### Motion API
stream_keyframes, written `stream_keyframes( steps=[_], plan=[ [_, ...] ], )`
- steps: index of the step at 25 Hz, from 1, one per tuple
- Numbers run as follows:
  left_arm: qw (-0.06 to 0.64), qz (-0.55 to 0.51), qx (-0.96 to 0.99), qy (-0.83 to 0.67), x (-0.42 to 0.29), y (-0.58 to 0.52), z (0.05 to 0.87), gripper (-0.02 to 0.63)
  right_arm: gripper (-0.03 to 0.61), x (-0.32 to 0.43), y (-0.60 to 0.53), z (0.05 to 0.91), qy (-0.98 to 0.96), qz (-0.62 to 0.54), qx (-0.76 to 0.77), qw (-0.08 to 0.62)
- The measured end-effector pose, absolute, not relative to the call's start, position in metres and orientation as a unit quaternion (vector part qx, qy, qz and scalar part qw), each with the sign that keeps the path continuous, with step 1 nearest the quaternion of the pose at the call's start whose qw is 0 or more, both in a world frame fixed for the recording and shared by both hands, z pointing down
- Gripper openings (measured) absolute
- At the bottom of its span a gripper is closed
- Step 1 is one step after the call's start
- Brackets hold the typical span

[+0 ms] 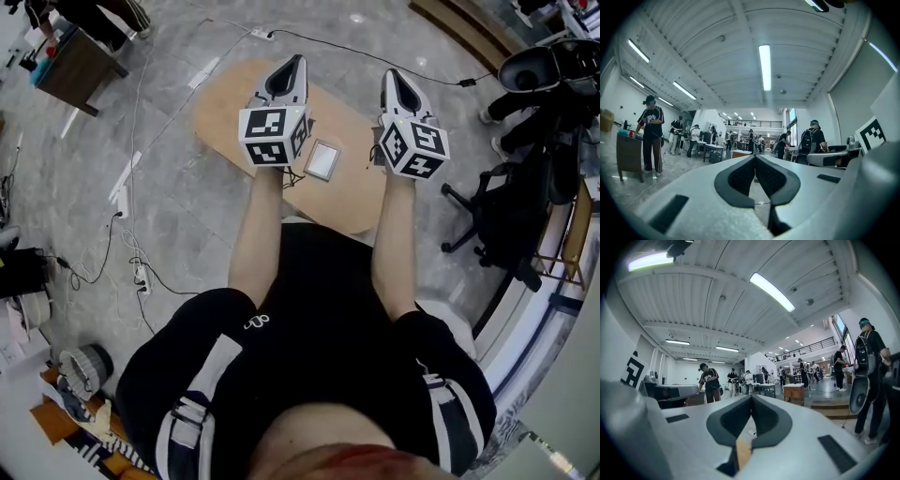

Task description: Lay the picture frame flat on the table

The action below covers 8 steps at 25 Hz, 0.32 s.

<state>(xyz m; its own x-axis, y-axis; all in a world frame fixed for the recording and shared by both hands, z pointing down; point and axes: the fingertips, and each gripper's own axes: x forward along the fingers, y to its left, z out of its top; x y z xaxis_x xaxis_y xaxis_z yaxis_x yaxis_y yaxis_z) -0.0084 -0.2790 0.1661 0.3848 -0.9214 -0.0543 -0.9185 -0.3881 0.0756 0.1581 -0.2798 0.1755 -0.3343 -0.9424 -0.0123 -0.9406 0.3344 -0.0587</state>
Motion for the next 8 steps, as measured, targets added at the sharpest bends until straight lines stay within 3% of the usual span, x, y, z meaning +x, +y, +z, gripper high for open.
stream_keyframes(
  steps=[8],
  plan=[
    [0.022, -0.056, 0.828, -0.557, -0.0117, -0.2787, 0.1615, 0.009, 0.012, 0.1543, -0.2803, 0.1717, 0.821, -0.009, -0.57, 0.014]
  ],
)
